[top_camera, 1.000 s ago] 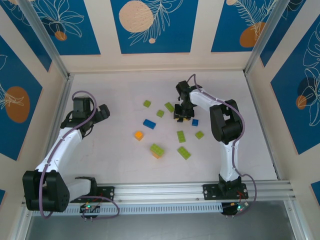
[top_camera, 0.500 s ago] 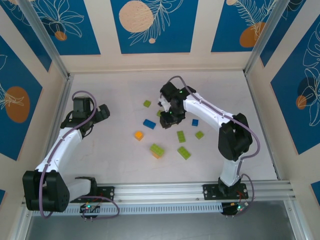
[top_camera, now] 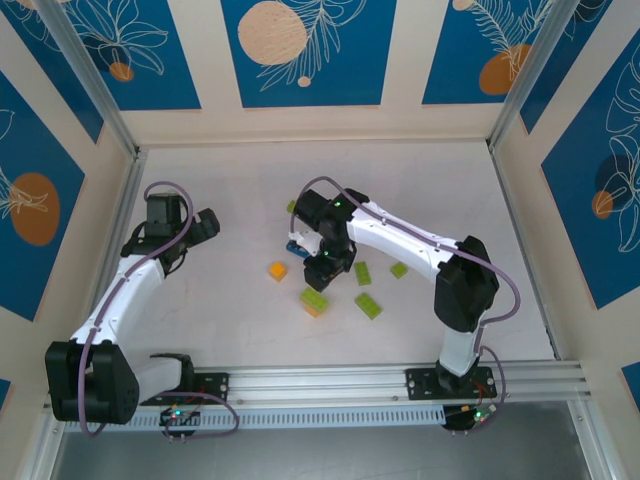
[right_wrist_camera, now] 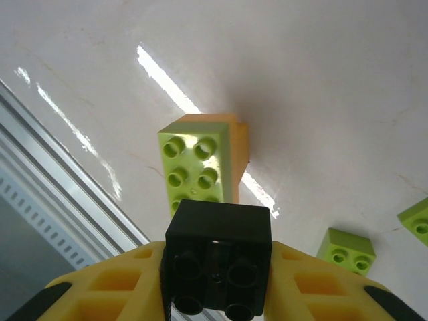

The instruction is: Assemble a carrot with lego

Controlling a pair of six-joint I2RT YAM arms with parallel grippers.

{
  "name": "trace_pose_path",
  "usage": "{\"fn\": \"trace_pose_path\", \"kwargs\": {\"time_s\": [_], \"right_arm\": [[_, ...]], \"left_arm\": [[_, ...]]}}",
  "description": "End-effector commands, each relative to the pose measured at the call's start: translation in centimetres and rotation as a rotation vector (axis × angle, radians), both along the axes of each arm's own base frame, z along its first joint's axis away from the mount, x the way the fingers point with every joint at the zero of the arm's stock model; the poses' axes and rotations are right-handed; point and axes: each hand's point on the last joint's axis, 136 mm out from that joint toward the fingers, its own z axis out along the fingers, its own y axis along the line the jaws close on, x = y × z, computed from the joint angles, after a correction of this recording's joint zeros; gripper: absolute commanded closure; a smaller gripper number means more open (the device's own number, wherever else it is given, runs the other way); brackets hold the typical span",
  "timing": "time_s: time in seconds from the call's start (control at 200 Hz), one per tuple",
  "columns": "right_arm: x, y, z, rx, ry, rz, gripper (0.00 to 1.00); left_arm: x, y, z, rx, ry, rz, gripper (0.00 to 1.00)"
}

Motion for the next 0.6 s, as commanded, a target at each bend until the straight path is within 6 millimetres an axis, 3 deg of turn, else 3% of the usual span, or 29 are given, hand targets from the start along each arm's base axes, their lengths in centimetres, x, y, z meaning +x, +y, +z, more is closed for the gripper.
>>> {"fn": "trace_pose_path", "kwargs": {"time_s": [0.0,0.595], "right_arm": [[-1.5,0.1,0.0,-0.004,0.043,0.042,0.65],[-2.4,0.6,-2.6,-0.044,0.046,0.132,0.64]], "left_arm": [[-0.3,0.4,-0.1,0.005,0.011,0.008,0.00],[-0.4,0.5,0.0,0.008,0.009,0.011,0.00]]}}
